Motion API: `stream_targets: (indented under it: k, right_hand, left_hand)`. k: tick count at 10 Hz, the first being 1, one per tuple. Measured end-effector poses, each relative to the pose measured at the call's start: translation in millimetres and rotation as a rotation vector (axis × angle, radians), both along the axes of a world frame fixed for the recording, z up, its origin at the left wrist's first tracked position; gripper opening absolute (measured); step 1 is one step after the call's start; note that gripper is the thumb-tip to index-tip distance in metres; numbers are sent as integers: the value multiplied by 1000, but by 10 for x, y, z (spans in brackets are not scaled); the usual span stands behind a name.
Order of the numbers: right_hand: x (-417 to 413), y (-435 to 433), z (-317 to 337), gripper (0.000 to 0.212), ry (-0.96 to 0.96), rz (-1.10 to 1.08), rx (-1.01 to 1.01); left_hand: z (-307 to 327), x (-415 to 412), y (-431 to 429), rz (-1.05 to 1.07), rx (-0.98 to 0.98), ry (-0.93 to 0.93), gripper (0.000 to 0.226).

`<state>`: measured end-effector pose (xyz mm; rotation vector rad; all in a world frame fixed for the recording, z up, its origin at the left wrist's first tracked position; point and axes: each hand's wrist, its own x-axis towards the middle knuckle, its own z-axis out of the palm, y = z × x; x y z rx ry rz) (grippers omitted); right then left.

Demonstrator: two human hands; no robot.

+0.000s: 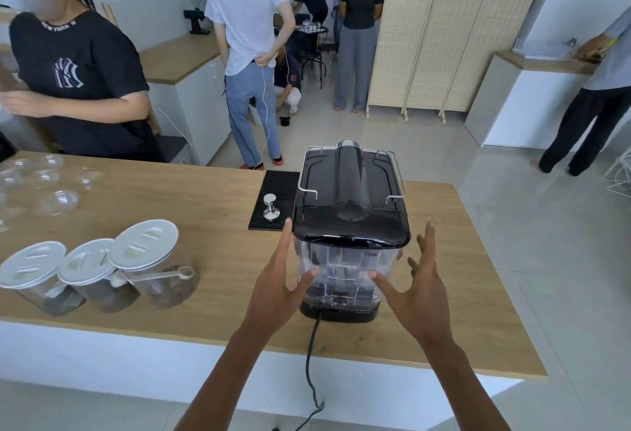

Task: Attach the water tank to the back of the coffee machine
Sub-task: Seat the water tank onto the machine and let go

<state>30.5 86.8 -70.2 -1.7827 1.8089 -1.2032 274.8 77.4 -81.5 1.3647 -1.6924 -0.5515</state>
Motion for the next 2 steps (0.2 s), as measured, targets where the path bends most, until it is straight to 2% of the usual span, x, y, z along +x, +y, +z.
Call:
stream_targets:
  k: [1, 2]
  right_hand:
    - [-158, 41, -222, 104, 139, -45, 39]
    - [-325, 70, -575, 105, 277, -72, 162]
  left_hand:
    - [-373, 272, 61, -25, 54, -115, 88]
    - [-826, 519, 80, -13, 335, -332, 104]
